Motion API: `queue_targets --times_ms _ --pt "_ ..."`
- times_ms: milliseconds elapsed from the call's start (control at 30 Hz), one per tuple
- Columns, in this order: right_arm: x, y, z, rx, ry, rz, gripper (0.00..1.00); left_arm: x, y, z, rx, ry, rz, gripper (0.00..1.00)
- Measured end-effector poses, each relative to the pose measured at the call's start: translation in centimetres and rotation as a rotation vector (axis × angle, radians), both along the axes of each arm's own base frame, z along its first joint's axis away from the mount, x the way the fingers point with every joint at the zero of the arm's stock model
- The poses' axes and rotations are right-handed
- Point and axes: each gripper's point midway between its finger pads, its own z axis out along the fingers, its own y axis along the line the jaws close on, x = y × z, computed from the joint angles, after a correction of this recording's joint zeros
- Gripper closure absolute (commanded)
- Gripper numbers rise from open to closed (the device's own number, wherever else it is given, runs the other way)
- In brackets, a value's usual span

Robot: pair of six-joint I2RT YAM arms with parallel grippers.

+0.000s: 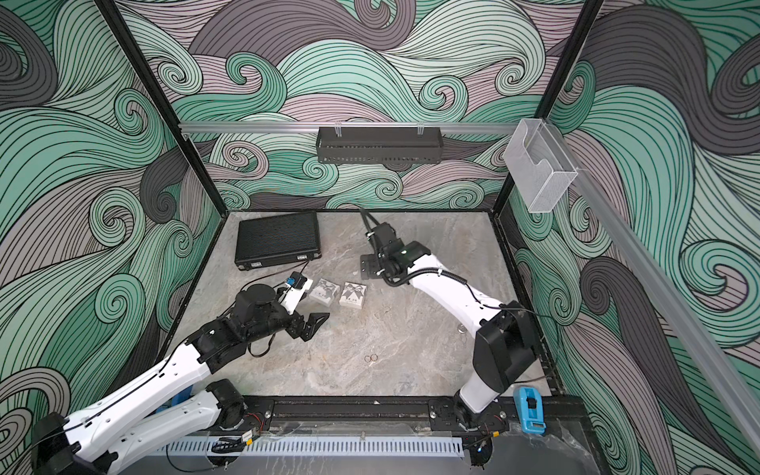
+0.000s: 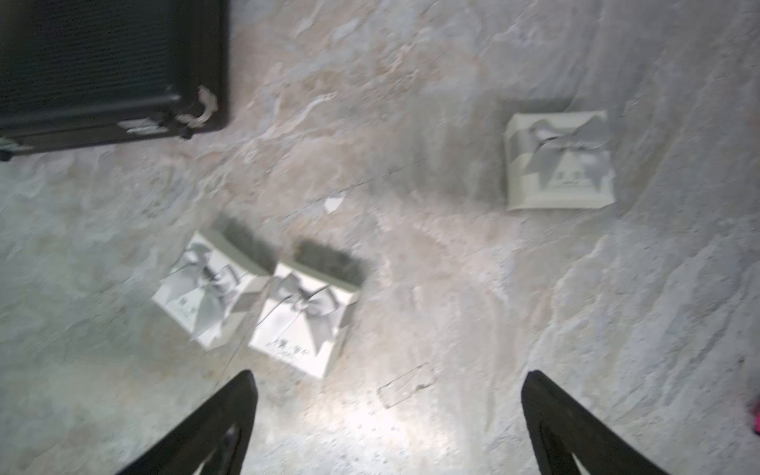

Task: Take the rings out of the lift-off lid box
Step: Move the jewelry box to the center of the board.

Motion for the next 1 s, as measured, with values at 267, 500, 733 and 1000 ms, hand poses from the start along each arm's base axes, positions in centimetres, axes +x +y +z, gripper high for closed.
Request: queue_targets --times_ms 267,500,733,1000 --pt "-2.6 3.5 -4.7 -0.076 0.079 -0.049 0.00 -0.8 0.6 0.0 -0.029 0.012 0.018 0.01" --pt "-2.4 4.9 -9.9 -0.130 0.131 -0.056 0.00 -1.9 1.3 -5.4 0.032 0.100 0.030 0.01" --pt "-0.9 6.7 -10.9 -0.114 0.124 -0.064 0.00 -1.9 1.7 -4.8 0.013 0.059 0.043 0.02" --pt "-0.5 7.3 -11.1 -0.096 0.123 -0.084 0.00 -2.3 2.4 -5.3 -0.015 0.014 0.055 0.01"
